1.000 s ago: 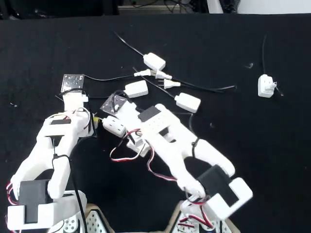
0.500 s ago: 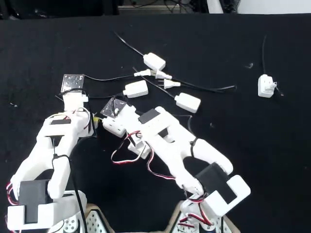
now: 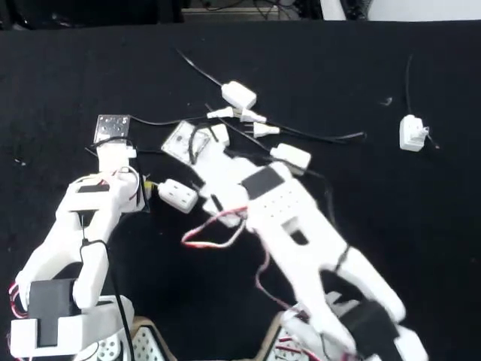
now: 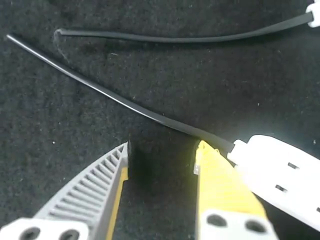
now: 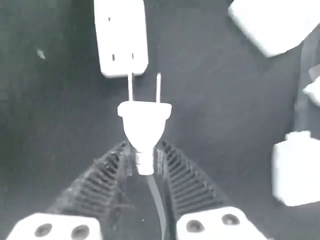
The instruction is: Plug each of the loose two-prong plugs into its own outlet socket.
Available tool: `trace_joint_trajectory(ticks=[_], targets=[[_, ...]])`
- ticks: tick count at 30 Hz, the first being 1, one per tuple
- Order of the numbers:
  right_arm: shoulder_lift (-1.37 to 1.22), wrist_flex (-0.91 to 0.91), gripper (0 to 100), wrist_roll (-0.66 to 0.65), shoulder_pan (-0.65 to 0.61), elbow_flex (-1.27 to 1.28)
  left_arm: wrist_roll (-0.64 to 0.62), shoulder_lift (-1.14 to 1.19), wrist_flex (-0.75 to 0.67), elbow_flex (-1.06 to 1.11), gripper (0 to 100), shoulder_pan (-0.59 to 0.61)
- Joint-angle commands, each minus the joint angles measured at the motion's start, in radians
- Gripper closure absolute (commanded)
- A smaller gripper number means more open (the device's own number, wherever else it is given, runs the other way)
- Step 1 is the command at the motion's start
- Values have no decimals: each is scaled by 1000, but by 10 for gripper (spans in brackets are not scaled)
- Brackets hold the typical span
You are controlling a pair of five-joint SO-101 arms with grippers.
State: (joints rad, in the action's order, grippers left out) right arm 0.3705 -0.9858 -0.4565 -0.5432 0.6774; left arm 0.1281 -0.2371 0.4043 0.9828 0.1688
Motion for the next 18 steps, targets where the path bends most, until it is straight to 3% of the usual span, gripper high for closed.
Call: trace_joint_trajectory(ticks=[1, 4, 9, 18], targets=[[82, 143, 988, -11, 15, 28, -9, -60, 46, -105, 785, -2], [65, 290, 988, 2, 15, 88, -49, -123, 133, -180, 786, -13], [64, 471, 988, 216, 43, 182, -173, -282, 238, -234, 786, -62], [64, 601, 988, 256, 44, 271, -213, -488, 198, -150, 785, -289]])
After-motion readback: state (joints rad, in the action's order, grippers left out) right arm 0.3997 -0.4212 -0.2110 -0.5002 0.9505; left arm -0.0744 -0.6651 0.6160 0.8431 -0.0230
